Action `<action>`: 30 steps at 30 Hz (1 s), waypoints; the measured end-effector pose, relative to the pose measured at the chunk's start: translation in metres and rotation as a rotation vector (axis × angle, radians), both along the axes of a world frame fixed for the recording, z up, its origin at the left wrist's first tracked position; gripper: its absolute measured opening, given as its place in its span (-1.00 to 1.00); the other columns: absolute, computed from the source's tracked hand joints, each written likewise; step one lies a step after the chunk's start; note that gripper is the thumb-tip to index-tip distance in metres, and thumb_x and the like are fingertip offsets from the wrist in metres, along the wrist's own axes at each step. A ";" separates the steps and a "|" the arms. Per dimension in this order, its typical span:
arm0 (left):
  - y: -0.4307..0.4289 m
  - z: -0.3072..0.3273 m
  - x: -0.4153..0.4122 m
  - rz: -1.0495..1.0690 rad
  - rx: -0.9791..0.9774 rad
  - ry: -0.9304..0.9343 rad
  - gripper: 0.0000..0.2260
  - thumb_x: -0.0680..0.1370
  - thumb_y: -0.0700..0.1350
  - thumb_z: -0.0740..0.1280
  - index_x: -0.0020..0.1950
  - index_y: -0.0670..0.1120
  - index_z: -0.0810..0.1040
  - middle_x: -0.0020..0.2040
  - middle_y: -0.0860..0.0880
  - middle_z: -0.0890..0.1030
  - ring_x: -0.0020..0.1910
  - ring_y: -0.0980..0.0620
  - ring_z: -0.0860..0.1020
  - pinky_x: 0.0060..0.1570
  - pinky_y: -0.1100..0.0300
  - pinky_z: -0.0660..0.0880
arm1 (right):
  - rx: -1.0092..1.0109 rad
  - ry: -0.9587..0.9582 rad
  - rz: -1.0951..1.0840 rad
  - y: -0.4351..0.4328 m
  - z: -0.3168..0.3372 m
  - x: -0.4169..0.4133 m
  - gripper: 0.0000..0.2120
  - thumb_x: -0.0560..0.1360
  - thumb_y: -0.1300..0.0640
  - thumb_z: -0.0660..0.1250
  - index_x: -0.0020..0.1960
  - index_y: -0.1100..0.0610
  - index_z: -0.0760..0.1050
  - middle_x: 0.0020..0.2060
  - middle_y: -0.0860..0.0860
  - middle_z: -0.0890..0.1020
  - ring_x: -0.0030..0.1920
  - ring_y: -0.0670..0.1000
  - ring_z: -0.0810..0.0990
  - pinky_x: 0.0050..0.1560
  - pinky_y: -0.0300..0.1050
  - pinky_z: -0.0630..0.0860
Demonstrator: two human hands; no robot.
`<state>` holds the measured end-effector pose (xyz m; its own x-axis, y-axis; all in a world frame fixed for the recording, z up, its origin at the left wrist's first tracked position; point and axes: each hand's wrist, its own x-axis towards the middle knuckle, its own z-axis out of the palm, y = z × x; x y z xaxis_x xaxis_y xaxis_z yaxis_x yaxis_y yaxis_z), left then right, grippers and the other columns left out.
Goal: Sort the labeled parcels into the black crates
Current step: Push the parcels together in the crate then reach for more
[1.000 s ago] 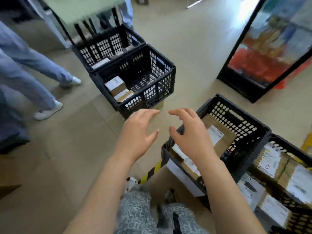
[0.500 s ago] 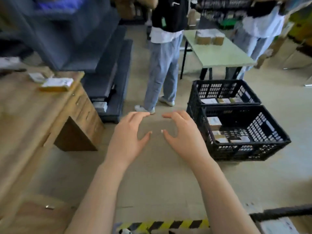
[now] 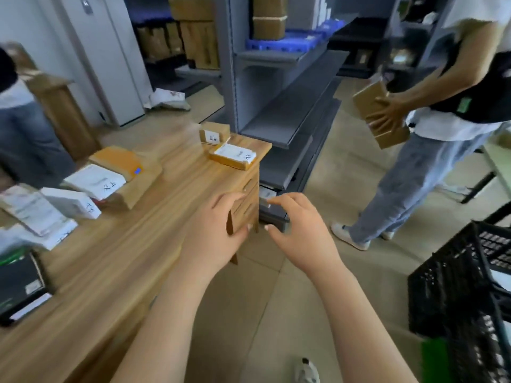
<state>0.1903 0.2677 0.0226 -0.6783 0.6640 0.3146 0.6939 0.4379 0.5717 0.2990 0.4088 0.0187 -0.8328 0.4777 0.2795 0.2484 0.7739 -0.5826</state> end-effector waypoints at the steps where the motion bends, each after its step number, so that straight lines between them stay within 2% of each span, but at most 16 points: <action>1: 0.006 -0.002 -0.012 0.025 -0.012 -0.001 -0.53 0.48 -0.07 0.44 0.36 0.05 0.44 0.26 0.09 0.47 0.20 0.07 0.46 0.07 0.24 0.37 | -0.005 -0.001 0.017 0.009 -0.002 -0.015 -0.56 0.48 0.10 0.40 0.33 -0.03 0.44 0.20 -0.08 0.45 0.24 -0.02 0.43 0.23 -0.13 0.42; 8: 0.094 -0.013 -0.094 0.197 -0.028 -0.029 -0.52 0.49 -0.02 0.42 0.39 0.11 0.40 0.26 0.12 0.44 0.22 0.09 0.44 0.08 0.24 0.37 | 0.005 -0.020 0.142 0.112 -0.012 -0.119 -0.55 0.47 0.11 0.42 0.33 -0.04 0.44 0.20 -0.09 0.44 0.25 -0.04 0.42 0.26 -0.09 0.43; 17: 0.213 -0.020 -0.192 0.315 -0.027 -0.094 -0.51 0.47 -0.05 0.45 0.38 0.09 0.41 0.33 0.09 0.42 0.34 0.04 0.37 0.30 0.09 0.37 | 0.022 -0.111 0.279 0.248 -0.016 -0.235 -0.50 0.48 0.09 0.41 0.38 -0.08 0.38 0.31 -0.08 0.38 0.34 -0.04 0.34 0.30 -0.08 0.41; 19: 0.231 -0.025 -0.209 0.325 -0.037 -0.113 -0.49 0.47 -0.06 0.46 0.40 0.09 0.41 0.34 0.08 0.43 0.34 0.05 0.37 0.28 0.15 0.35 | 0.008 -0.128 0.299 0.266 -0.021 -0.257 -0.49 0.48 0.11 0.41 0.39 -0.08 0.37 0.31 -0.08 0.38 0.33 -0.04 0.34 0.29 -0.09 0.41; 22: 0.248 -0.036 -0.239 0.343 -0.073 -0.112 -0.47 0.45 -0.03 0.46 0.40 0.07 0.41 0.31 0.07 0.43 0.30 0.07 0.38 0.14 0.30 0.28 | -0.033 -0.137 0.342 0.286 -0.032 -0.291 -0.46 0.47 0.15 0.42 0.40 -0.07 0.37 0.32 -0.10 0.38 0.34 -0.05 0.34 0.26 -0.18 0.38; 27: 0.269 -0.061 -0.291 0.363 -0.145 -0.230 -0.34 0.45 -0.02 0.48 0.49 0.09 0.29 0.41 0.07 0.36 0.37 0.05 0.33 0.29 0.13 0.37 | -0.034 -0.258 0.392 0.315 -0.051 -0.350 -0.40 0.49 0.12 0.41 0.46 -0.12 0.28 0.44 -0.11 0.28 0.44 -0.04 0.25 0.34 -0.11 0.31; 30: 0.283 -0.078 -0.325 0.364 -0.174 -0.292 -0.32 0.44 -0.04 0.49 0.50 0.09 0.28 0.44 0.06 0.35 0.39 0.03 0.33 0.32 0.05 0.38 | -0.044 -0.316 0.414 0.330 -0.061 -0.387 -0.36 0.50 0.14 0.39 0.49 -0.12 0.24 0.47 -0.09 0.25 0.45 -0.03 0.24 0.32 -0.11 0.33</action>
